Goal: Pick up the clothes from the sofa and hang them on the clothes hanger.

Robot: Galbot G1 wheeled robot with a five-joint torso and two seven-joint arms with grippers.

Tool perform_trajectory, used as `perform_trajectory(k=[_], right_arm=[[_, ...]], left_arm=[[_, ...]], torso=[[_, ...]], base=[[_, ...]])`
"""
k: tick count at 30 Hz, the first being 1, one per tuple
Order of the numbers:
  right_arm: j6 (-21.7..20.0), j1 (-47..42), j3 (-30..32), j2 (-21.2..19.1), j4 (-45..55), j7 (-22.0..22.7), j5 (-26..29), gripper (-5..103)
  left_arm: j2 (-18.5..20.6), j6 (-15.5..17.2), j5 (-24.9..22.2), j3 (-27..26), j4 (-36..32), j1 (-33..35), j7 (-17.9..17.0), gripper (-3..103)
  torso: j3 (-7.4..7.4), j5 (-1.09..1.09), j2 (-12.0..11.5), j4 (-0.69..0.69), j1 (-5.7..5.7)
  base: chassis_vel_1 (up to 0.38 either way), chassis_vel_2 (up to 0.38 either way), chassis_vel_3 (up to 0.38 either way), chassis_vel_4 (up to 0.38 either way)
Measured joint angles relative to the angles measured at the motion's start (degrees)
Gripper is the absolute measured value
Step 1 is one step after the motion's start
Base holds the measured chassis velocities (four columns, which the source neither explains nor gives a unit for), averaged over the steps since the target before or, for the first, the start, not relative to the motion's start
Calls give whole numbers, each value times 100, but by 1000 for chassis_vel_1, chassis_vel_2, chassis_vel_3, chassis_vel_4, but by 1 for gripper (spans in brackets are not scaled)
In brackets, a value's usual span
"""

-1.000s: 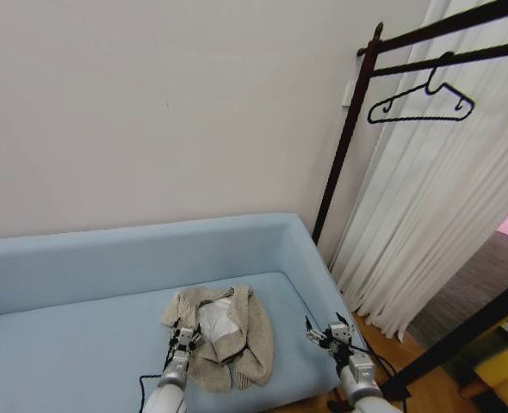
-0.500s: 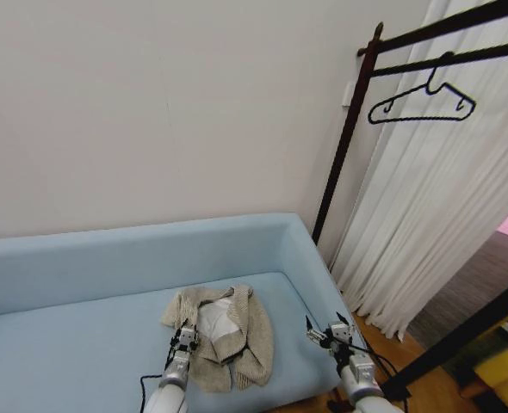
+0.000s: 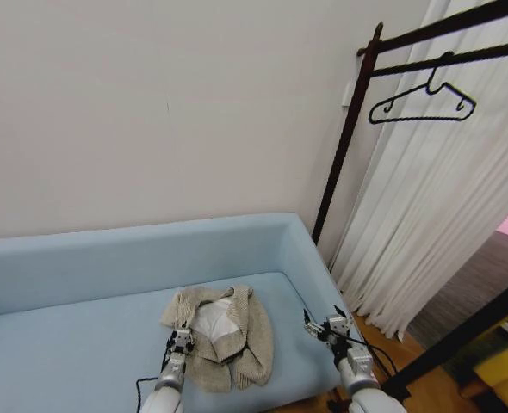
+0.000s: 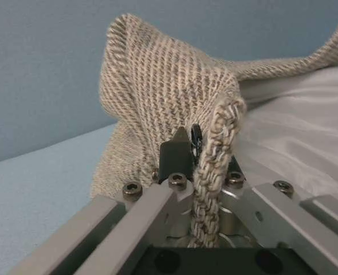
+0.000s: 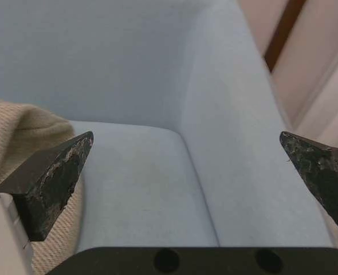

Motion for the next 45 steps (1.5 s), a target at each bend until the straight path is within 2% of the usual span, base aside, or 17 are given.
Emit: perform_trajectory(k=[2, 3, 8, 9, 12, 13, 14, 19, 27, 36, 37, 40, 42, 45], right_arm=[[-129, 363, -605, -318, -203, 343, 129, 100], [-129, 363, -605, -318, -203, 343, 129, 100], [-507, 1587, -2064, -825, -716, 1067, 880, 100], [-507, 1587, -2064, -825, -716, 1067, 880, 100], [-663, 2358, -2890, -944, -1004, 1379, 1292, 100], [-731, 2704, -3359, -939, -1172, 1576, 1485, 100], [-731, 2704, -3359, -939, -1172, 1576, 1485, 100], [-1073, 3251, -4418, -675, -1577, 2044, 1707, 100], [-1192, 3474, -5083, -451, -2112, 2272, 1313, 100], [-1083, 3626, -5174, -372, -2613, 2271, 751, 102], [-1014, 3682, -5119, -352, -2757, 2265, 523, 95], [-1010, 3743, -5079, -341, -2864, 2263, 421, 93], [-1039, 3795, -5058, -338, -2958, 2262, 384, 83], [-1065, 3837, -5020, -336, -3039, 2252, 380, 79]], left_arm=[[-31, -6, -131, -188, -157, 42, 6, 2], [-31, -6, -131, -188, -157, 42, 6, 2], [-51, 2, -311, -583, -373, 108, 94, 2], [-51, 2, -311, -583, -373, 108, 94, 2], [-51, 5, -333, -745, -384, 118, 113, 2], [-52, 7, -342, -796, -387, 125, 117, 2], [-52, 7, -342, -796, -387, 125, 117, 2], [-110, 10, -355, -843, -387, 130, 119, 2], [-143, 41, -353, -784, -388, 97, 118, 2], [-145, 108, -396, -717, -456, 70, 116, 2], [-149, 114, -406, -701, -470, 70, 116, 2], [-153, 115, -410, -686, -480, 71, 120, 2], [-159, 115, -415, -674, -489, 72, 124, 2], [-159, 120, -428, -670, -509, 70, 129, 2]], torso=[[0, 3, 0, 0, 0], [0, 3, 0, 0, 0], [1, 3, 0, 1, 0], [1, 3, 0, 1, 0], [1, 1, 0, 2, 1], [1, 1, 0, 2, 1], [1, 1, 0, 2, 1], [1, 2, 0, 0, 0], [0, 2, 0, 0, 0], [0, 3, 0, 0, -1], [0, 2, 0, 0, 0], [0, 3, 0, 0, 0], [0, 2, 0, 0, 0], [0, 3, 0, 0, 0]], base=[[0, 0, 0, 0], [0, 0, 0, 0], [0, 0, 0, 0], [0, 0, 0, 0], [0, 0, 0, 0], [0, 0, 0, 0], [0, 0, 0, 0], [0, 0, 0, 0], [0, 0, 0, 0], [0, 0, 0, 0], [0, 0, 0, 0], [0, 0, 0, 0], [0, 0, 0, 0], [0, 0, 0, 0]])
